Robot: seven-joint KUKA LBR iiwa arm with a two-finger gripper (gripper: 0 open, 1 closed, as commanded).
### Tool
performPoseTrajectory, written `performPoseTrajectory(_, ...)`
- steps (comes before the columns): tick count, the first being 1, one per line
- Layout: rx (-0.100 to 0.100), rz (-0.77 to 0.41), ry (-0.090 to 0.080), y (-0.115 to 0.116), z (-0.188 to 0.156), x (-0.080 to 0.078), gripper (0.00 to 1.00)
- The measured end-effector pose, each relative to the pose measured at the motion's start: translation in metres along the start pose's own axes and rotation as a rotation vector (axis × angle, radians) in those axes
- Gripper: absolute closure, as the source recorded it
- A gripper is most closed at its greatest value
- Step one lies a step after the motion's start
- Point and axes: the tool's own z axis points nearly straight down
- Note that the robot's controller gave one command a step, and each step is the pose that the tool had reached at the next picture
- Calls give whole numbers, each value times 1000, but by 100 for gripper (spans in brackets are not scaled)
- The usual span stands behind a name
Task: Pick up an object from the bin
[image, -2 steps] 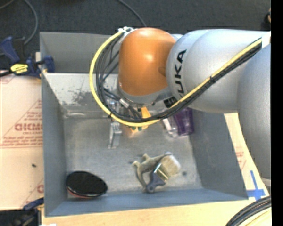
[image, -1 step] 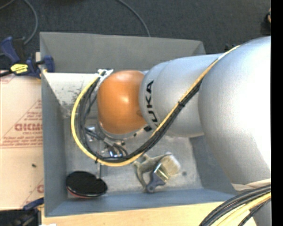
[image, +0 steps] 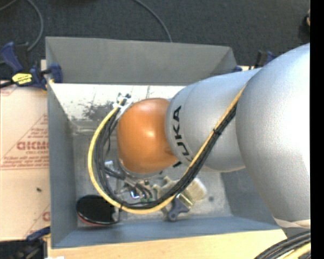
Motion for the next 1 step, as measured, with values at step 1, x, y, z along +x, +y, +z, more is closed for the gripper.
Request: performPoseTrajectory(1, -1, 29, 0, 43, -8, -1, 0)
